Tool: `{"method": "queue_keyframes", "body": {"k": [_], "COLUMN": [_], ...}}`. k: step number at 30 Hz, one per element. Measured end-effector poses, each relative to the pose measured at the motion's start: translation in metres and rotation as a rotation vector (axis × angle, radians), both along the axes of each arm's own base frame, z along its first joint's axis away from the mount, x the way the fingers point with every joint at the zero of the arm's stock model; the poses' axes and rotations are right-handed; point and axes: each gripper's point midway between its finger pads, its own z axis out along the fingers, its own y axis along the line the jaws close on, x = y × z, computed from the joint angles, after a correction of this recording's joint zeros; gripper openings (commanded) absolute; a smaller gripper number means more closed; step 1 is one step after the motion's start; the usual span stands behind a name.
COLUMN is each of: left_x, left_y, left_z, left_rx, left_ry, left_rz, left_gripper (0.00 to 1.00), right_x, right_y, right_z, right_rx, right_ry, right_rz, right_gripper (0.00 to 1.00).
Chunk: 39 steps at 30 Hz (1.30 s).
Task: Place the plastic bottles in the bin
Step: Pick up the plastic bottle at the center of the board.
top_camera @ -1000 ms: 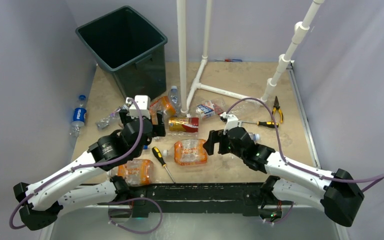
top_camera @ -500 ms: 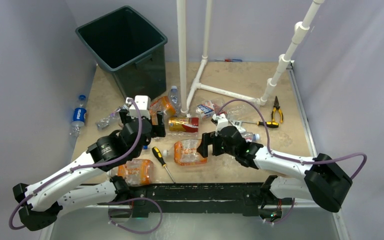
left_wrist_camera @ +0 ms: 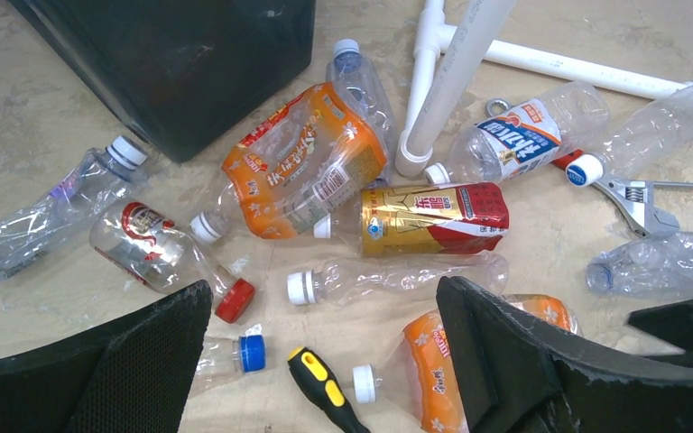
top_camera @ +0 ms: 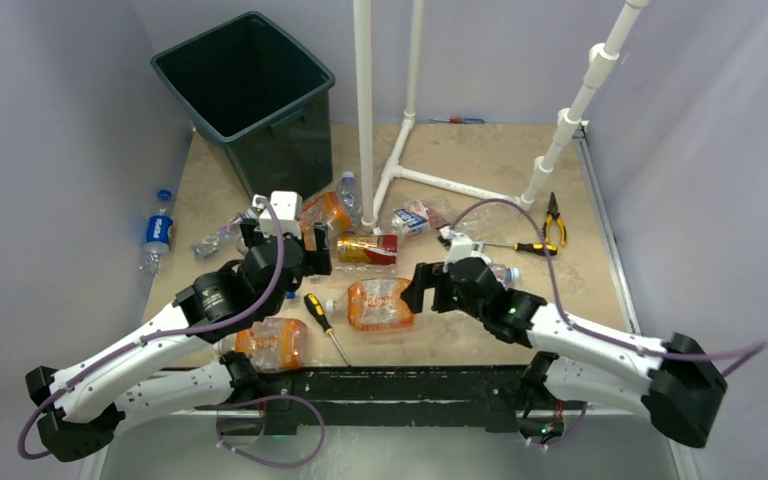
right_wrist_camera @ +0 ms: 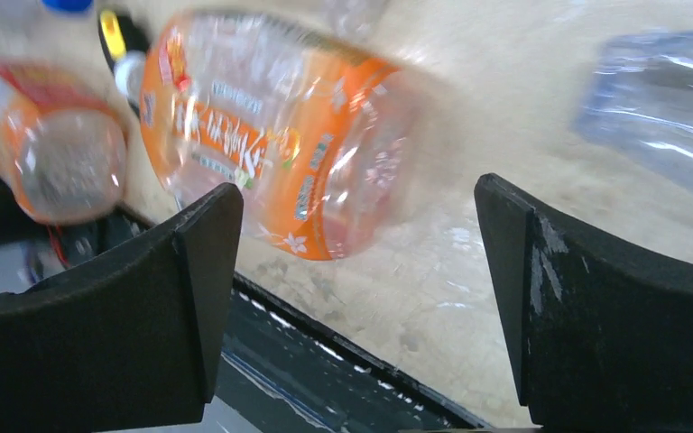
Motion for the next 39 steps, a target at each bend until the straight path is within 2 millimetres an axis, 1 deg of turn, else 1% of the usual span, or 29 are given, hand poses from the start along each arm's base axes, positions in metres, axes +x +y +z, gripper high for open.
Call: {"method": "queue_keyframes", "body": {"k": [3, 5, 7, 8, 9, 10, 11, 13, 14, 18, 21, 24, 27, 29, 32, 39], "left_x": [0.000, 0.000, 0.000, 0.000, 0.000, 0.000, 0.000, 0.000, 0.000, -0.001, -0.002, -0.002, -0.002, -0.002, -0.003, -0.004], "left_y": [-0.001, -0.001, -0.002, -0.003, -0.003, -0.004, -0.004, -0.004, -0.004, -0.003, -0.002, -0.002, -0.002, -0.002, -0.002, 0.000], "left_z": [0.000, 0.000, -0.001, -0.001, -0.002, -0.002, -0.002, -0.002, -0.002, 0.001, 0.003, 0.004, 0.005, 0.005, 0.005, 0.007], "left_rx": [-0.002, -0.004, -0.006, -0.009, -0.011, -0.016, -0.020, -0.026, -0.027, -0.043, -0.059, -0.065, -0.066, -0.067, -0.069, -0.080], "left_ry": [0.002, 0.002, 0.003, 0.005, 0.007, 0.009, 0.010, 0.011, 0.010, 0.006, 0.000, -0.002, -0.003, -0.003, -0.003, -0.007], "left_rz": [-0.003, -0.004, -0.003, -0.003, -0.003, -0.002, 0.000, 0.002, 0.003, 0.005, 0.007, 0.006, 0.005, 0.005, 0.004, 0.007], "left_gripper": [0.95, 0.95, 0.94, 0.94, 0.94, 0.94, 0.94, 0.94, 0.94, 0.94, 0.94, 0.94, 0.94, 0.94, 0.94, 0.93], "right_x": [0.013, 0.025, 0.042, 0.052, 0.058, 0.062, 0.063, 0.063, 0.062, 0.056, 0.053, 0.048, 0.040, 0.038, 0.039, 0.050], "right_y": [-0.030, -0.050, -0.076, -0.095, -0.107, -0.124, -0.136, -0.150, -0.154, -0.153, -0.151, -0.149, -0.151, -0.152, -0.151, -0.150], "right_z": [0.028, 0.046, 0.059, 0.061, 0.060, 0.055, 0.051, 0.044, 0.041, 0.032, 0.020, 0.002, -0.018, -0.028, -0.035, -0.048], "right_rx": [0.021, 0.047, 0.076, 0.086, 0.090, 0.088, 0.086, 0.092, 0.101, 0.130, 0.136, 0.137, 0.109, 0.093, 0.081, 0.079], "right_ry": [-0.037, -0.052, -0.049, -0.038, -0.028, -0.004, 0.021, 0.062, 0.085, 0.158, 0.216, 0.277, 0.331, 0.353, 0.369, 0.378], "right_rz": [-0.192, -0.320, -0.467, -0.561, -0.621, -0.697, -0.752, -0.826, -0.856, -0.904, -0.934, -0.959, -0.984, -0.998, -1.010, -1.036], "right_gripper": [0.99, 0.99, 0.99, 0.98, 0.98, 0.97, 0.97, 0.96, 0.96, 0.96, 0.95, 0.94, 0.94, 0.93, 0.93, 0.90]}}
